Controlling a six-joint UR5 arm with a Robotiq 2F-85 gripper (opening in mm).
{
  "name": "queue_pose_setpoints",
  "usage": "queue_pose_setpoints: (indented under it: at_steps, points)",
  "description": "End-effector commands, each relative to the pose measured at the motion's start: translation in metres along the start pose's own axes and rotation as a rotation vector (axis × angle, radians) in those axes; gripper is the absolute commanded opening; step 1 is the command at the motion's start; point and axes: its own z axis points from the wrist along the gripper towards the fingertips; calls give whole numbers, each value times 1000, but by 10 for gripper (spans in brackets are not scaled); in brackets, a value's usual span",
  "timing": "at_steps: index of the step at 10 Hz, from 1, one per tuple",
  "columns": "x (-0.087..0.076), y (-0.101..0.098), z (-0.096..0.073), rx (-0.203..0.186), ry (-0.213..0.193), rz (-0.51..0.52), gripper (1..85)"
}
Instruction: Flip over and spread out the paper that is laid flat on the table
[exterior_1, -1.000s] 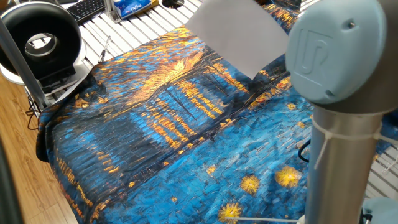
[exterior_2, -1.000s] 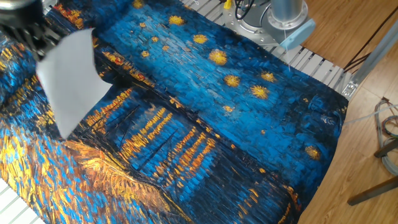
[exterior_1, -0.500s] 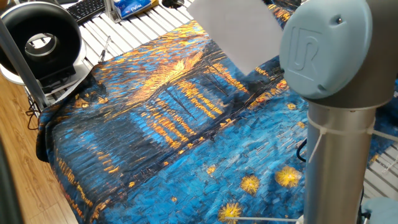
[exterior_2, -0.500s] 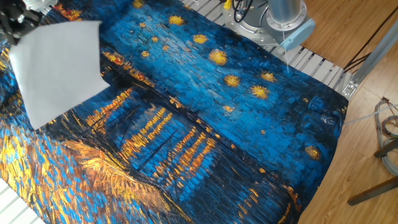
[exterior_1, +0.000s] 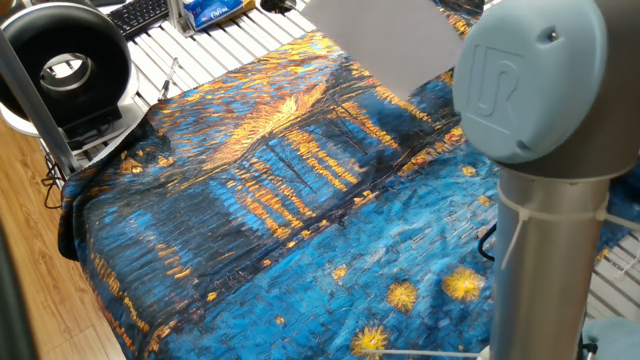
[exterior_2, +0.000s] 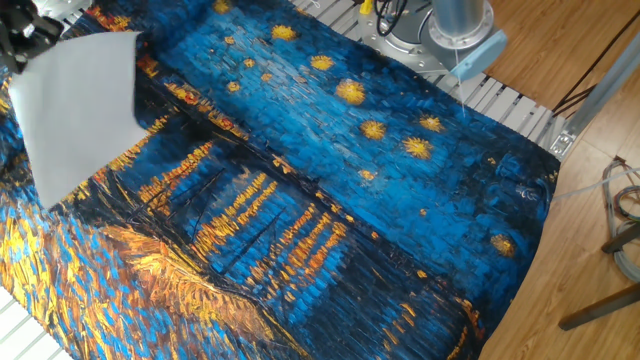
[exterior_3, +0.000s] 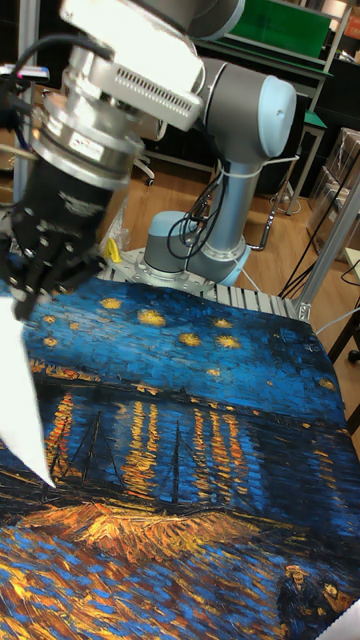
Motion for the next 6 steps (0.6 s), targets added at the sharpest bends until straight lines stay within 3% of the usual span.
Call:
queue_pose_setpoints:
  at_steps: [1,3,4,6]
  points:
    - [-21,66,16,-156,-64,189,10]
    - [-28,111,15,-240,-60,290,10]
    - [-30,125,17,-259,-58,319,10]
    - [-26,135,25,-254,-43,341,10]
